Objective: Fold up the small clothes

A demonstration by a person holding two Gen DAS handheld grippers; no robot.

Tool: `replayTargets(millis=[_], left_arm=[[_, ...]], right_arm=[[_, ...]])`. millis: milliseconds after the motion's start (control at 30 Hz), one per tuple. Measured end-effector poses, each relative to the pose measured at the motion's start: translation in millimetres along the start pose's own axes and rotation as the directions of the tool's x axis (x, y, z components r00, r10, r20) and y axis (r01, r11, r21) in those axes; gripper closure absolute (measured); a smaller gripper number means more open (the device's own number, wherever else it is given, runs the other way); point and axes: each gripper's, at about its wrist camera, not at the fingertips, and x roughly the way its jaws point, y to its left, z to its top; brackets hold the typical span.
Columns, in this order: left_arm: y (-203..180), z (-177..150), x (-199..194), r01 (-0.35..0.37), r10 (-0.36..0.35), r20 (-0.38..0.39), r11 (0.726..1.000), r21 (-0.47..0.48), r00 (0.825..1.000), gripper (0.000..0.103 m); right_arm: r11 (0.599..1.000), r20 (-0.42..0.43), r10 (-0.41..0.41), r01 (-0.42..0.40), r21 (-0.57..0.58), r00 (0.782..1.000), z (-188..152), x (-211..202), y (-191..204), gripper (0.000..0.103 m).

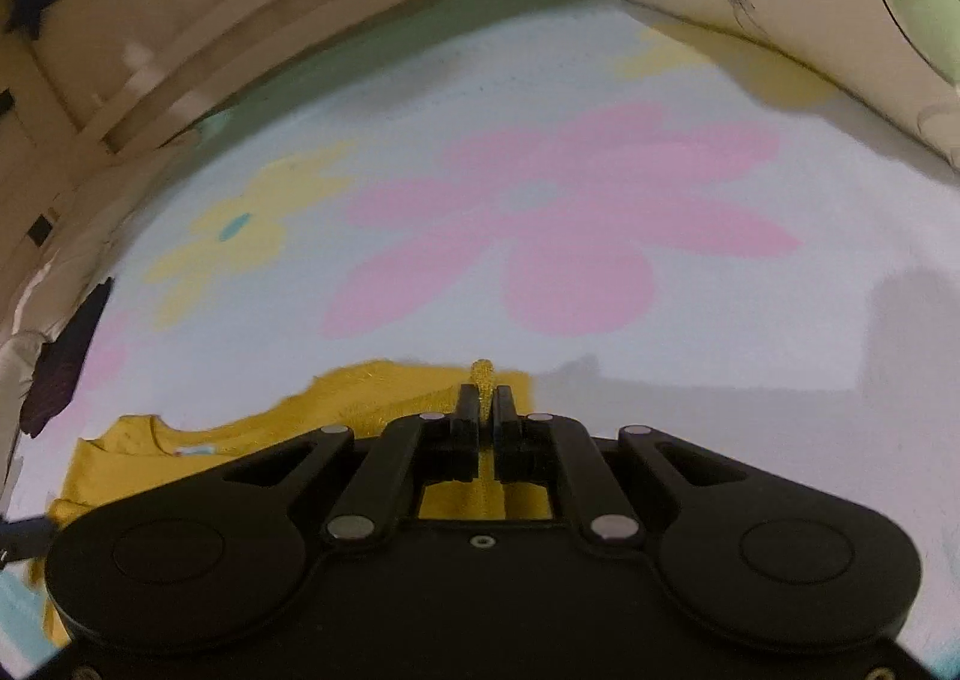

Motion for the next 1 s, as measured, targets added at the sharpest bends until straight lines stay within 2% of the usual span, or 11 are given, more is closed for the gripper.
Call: replayTargets(millis=[100,133,200,267,433,500,567,633,733,867,1000], left_arm=[[-12.1,-11.1,1.8,0.095,-0.093,-0.043,0.993,0.068,0.995,0.081],[-14.7,-13.6,5.0,0.106,-0.102,-0.058,0.992,0.072,0.993,0.081],[-18.1,-17.4,15.8,0.085,-0.075,-0.105,0.992,0.09,0.992,0.081],[-15.2,-19.3,22.7,0.052,-0.041,-0.115,0.994,0.095,0.993,0.081],[11.9,-14.8,18.2,0.028,-0.03,-0.066,0.999,-0.04,0.997,0.081],[8.1,-9.5,7.9,0.08,-0.078,-0.074,0.997,0.021,0.994,0.08],[-8.9,-7.1,-7.7,0.103,-0.09,-0.081,0.978,0.179,0.993,0.073],[-22.9,-9.4,-21.7,0.067,-0.058,-0.036,0.945,0.322,0.998,0.055],[-27.1,-12.2,-27.5,-0.059,0.053,0.026,0.915,0.4,0.998,0.041],[-12.8,-11.2,-16.1,-0.219,0.221,0.036,0.907,0.359,0.975,0.038],[-2.2,-8.8,-4.7,-0.281,0.293,0.015,0.897,0.34,0.956,0.039]], right_arm=[[1.0,-0.004,-0.001,0.001,0.003,1.0,-1.6,-1.6,-1.9,0.093],[1.0,-0.002,0.0,0.0,0.005,1.0,-1.9,-2.9,-2.0,0.093],[1.0,-0.001,-0.002,0.002,0.008,1.0,-1.5,-4.0,-0.9,0.093],[1.0,-0.002,-0.001,0.001,0.008,1.0,-0.8,-2.5,-0.7,0.093],[1.0,0.001,0.001,-0.001,-0.003,1.0,0.4,1.5,2.7,0.093],[1.0,0.0,0.009,-0.009,0.005,1.0,0.5,1.5,1.3,0.093],[1.0,0.0,0.016,-0.016,0.01,1.0,1.2,1.2,-0.2,0.093],[1.0,-0.001,0.022,-0.022,0.007,1.0,1.2,0.8,-1.4,0.093],[1.0,-0.003,0.028,-0.028,0.008,1.0,1.3,0.5,-2.3,0.093],[0.999,-0.002,0.032,-0.032,0.008,0.999,1.2,-1.3,-0.6,0.092],[0.999,0.004,0.036,-0.036,0.009,0.999,1.3,-3.9,0.7,0.091]])
